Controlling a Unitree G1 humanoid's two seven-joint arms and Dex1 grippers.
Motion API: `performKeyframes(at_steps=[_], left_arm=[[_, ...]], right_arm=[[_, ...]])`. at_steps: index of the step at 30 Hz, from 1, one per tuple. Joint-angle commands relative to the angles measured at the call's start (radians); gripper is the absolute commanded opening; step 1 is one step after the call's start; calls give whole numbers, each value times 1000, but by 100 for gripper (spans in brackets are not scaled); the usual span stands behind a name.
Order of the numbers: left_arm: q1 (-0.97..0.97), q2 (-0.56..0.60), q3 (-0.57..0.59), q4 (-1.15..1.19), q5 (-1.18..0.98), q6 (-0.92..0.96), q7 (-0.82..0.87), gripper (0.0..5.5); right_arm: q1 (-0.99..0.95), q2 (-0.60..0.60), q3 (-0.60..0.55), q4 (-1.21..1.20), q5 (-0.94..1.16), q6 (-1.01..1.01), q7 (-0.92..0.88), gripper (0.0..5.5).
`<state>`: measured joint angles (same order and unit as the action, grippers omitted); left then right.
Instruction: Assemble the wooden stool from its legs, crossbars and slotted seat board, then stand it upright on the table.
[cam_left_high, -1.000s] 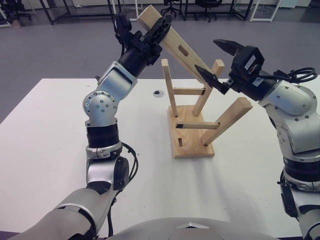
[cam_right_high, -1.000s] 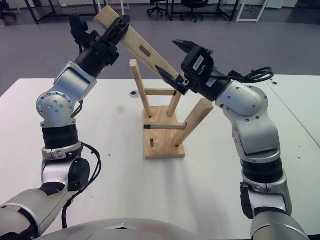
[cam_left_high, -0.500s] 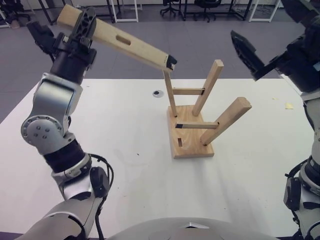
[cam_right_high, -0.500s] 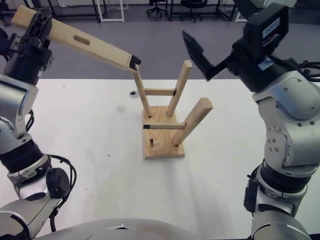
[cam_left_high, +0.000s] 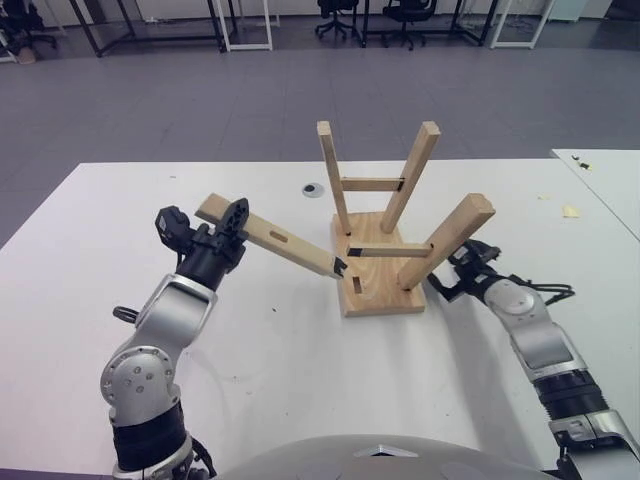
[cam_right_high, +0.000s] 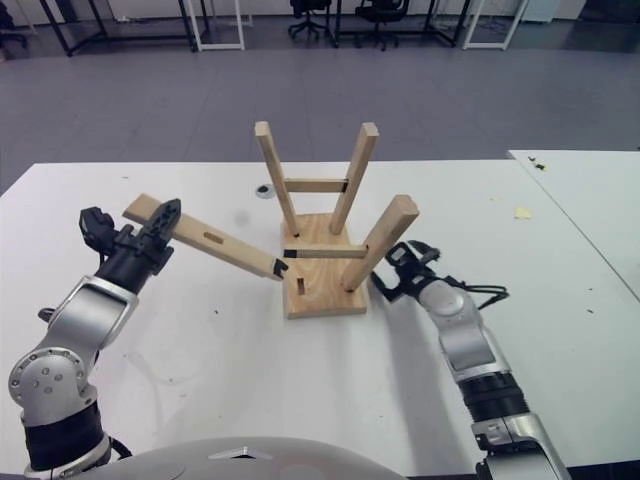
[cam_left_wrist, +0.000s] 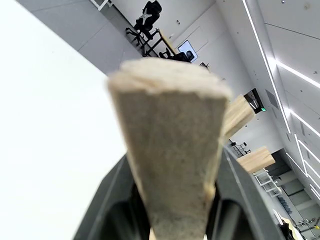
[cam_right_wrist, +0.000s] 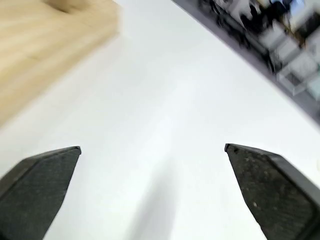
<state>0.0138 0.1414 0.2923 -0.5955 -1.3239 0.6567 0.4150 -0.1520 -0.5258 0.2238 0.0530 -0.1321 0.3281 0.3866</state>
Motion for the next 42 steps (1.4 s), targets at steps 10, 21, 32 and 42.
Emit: performKeyframes(at_steps=[10, 21, 32, 42], left_arm=[[1, 83, -49, 6, 233, -52, -71, 102], [-113, 252, -186, 105, 439, 40, -286, 102], [-123, 208, -268, 91, 528, 147, -208, 102], [-166, -2, -411, 100, 638, 211, -56, 102]], right_arm=[[93, 42, 49, -177, -20, 103, 47, 540], [83, 46, 61, -197, -68, 131, 38, 540], [-125, 315, -244, -748, 128, 476, -126, 540], [-473, 475, -58, -922, 157, 811, -289, 540]])
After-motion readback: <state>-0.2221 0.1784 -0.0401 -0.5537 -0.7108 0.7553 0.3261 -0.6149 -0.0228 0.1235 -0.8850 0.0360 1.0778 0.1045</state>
